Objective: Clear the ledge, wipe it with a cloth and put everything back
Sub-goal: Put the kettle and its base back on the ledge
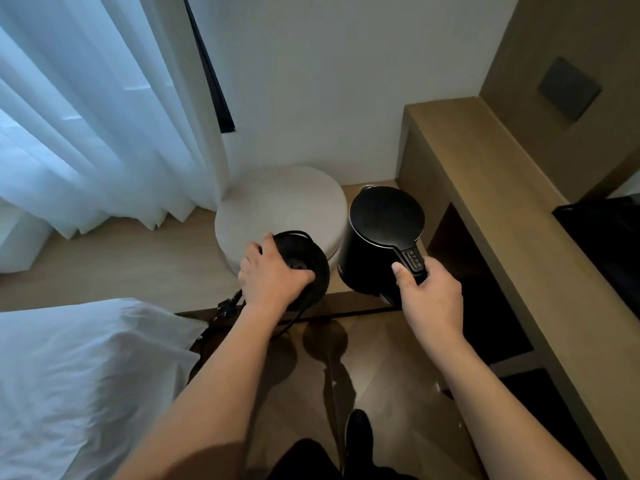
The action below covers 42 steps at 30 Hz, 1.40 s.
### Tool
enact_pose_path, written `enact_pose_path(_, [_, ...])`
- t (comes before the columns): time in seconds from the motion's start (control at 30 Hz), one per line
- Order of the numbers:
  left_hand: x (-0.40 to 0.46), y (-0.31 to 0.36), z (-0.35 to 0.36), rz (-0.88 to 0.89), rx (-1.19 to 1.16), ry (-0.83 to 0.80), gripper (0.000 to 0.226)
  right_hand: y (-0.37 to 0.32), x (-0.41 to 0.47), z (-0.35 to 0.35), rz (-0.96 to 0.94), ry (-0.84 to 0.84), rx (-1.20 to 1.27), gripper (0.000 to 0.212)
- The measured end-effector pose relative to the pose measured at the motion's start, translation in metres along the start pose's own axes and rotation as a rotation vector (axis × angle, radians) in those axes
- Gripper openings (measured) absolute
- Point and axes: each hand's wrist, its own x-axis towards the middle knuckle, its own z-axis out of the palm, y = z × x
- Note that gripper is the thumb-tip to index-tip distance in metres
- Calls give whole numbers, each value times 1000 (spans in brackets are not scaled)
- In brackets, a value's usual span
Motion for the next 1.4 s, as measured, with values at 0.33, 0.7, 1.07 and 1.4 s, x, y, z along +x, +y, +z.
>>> enact_pose_path(0.33, [144, 44, -7, 62, -17, -46, 104, -49, 126, 58, 44, 62, -10, 19])
enact_pose_path(0.7, [310, 95, -21, 227, 19, -127, 96, -100, 229, 116, 190, 234, -5, 20])
enact_pose_path(1.07, [336, 208, 22, 535, 98, -252, 100, -80, 255, 67, 355, 514, 54, 19])
enact_pose_path(1.4, [270, 346, 82, 907, 177, -404, 103, -14, 239, -32, 563, 800, 107, 27])
